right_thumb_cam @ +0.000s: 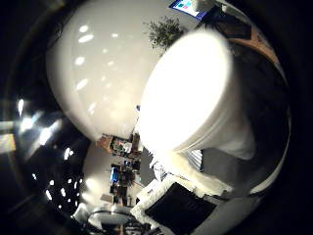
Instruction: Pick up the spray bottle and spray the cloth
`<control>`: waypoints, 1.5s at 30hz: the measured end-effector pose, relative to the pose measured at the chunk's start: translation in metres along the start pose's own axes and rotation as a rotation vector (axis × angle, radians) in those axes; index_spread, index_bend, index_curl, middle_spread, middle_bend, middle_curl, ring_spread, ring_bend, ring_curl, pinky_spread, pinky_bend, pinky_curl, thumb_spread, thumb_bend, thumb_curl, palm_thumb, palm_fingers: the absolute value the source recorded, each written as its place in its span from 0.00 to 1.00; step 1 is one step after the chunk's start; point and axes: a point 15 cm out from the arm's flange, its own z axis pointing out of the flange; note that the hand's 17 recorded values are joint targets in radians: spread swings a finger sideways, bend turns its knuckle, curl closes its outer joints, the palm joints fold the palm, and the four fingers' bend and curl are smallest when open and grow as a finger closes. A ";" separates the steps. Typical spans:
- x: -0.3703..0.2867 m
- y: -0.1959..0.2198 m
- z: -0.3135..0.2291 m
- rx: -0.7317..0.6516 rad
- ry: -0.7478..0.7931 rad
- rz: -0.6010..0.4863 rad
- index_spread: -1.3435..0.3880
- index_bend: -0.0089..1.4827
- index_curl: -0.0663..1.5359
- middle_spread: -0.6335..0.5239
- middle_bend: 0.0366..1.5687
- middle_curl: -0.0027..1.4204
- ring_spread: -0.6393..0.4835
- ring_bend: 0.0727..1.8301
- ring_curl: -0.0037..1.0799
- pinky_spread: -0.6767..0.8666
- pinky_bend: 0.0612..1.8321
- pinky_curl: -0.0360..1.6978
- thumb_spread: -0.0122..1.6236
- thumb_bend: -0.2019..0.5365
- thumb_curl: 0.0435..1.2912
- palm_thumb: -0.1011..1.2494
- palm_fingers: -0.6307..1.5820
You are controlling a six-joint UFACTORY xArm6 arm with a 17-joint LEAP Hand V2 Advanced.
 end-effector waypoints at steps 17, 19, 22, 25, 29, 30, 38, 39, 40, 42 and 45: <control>-0.023 -0.007 0.042 0.085 -0.094 -0.016 0.57 0.66 0.44 0.35 0.75 0.47 0.36 0.74 0.45 0.19 0.72 0.19 0.57 0.29 0.47 0.78 0.89; -0.024 -0.010 0.041 0.087 -0.093 -0.024 0.58 0.69 0.45 0.36 0.78 0.48 0.37 0.75 0.47 0.21 0.73 0.22 0.55 0.27 0.51 0.80 0.87; -0.025 -0.012 0.039 0.087 -0.092 -0.032 0.60 0.72 0.46 0.38 0.81 0.48 0.37 0.76 0.49 0.22 0.73 0.24 0.54 0.26 0.55 0.81 0.86; -0.029 -0.009 0.040 0.077 -0.103 -0.034 0.60 0.73 0.46 0.38 0.82 0.49 0.37 0.77 0.49 0.22 0.73 0.26 0.53 0.26 0.59 0.82 0.85; -0.038 -0.010 0.031 0.069 -0.118 -0.043 0.60 0.74 0.47 0.39 0.82 0.48 0.38 0.77 0.50 0.22 0.72 0.28 0.50 0.26 0.63 0.82 0.85; -0.040 -0.009 0.029 0.060 -0.112 -0.049 0.61 0.74 0.47 0.39 0.82 0.48 0.38 0.77 0.50 0.22 0.72 0.28 0.50 0.26 0.64 0.82 0.85; -0.088 0.024 0.000 -0.137 -0.040 -0.110 0.61 0.74 0.47 0.40 0.83 0.48 0.38 0.77 0.51 0.22 0.71 0.31 0.47 0.25 0.69 0.81 0.85; -0.102 0.029 -0.004 -0.158 -0.051 -0.128 0.61 0.74 0.47 0.40 0.83 0.48 0.38 0.77 0.51 0.22 0.71 0.31 0.47 0.25 0.70 0.81 0.85; -0.115 0.033 -0.010 -0.176 -0.055 -0.147 0.61 0.74 0.47 0.40 0.84 0.48 0.38 0.77 0.51 0.22 0.71 0.31 0.47 0.25 0.70 0.81 0.85; -0.141 0.039 -0.024 -0.197 -0.060 -0.188 0.61 0.74 0.47 0.40 0.84 0.48 0.38 0.77 0.51 0.22 0.70 0.32 0.47 0.25 0.71 0.80 0.85; -0.178 0.048 -0.037 -0.227 -0.086 -0.236 0.61 0.74 0.47 0.40 0.84 0.48 0.38 0.77 0.51 0.22 0.70 0.32 0.46 0.25 0.72 0.80 0.85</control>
